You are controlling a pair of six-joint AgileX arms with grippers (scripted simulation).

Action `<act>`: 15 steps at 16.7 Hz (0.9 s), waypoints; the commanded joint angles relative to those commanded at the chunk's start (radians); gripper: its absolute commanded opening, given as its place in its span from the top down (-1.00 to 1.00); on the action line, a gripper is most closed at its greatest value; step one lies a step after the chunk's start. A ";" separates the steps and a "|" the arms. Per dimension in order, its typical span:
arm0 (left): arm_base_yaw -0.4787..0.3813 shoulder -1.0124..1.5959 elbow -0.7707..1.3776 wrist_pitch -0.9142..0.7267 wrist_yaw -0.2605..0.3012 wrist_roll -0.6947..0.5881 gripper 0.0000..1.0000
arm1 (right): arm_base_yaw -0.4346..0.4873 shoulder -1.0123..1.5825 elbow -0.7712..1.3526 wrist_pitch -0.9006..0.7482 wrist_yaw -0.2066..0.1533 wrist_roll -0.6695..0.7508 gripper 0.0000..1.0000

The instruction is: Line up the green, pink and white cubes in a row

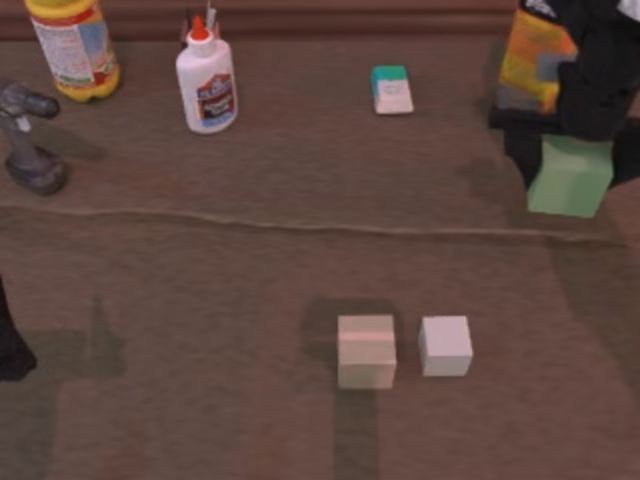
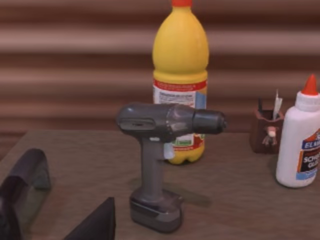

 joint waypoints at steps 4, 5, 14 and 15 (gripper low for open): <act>0.000 0.000 0.000 0.000 0.000 0.000 -1.00 | 0.113 0.043 0.082 -0.043 0.002 0.098 1.00; 0.000 0.000 0.000 0.000 0.000 0.000 -1.00 | 0.165 0.059 0.114 -0.061 0.002 0.140 1.00; 0.000 0.000 0.000 0.000 0.000 0.000 -1.00 | 0.707 0.187 0.401 -0.220 0.006 0.552 1.00; 0.000 0.000 0.000 0.000 0.000 0.000 -1.00 | 0.729 0.190 0.415 -0.227 0.007 0.574 1.00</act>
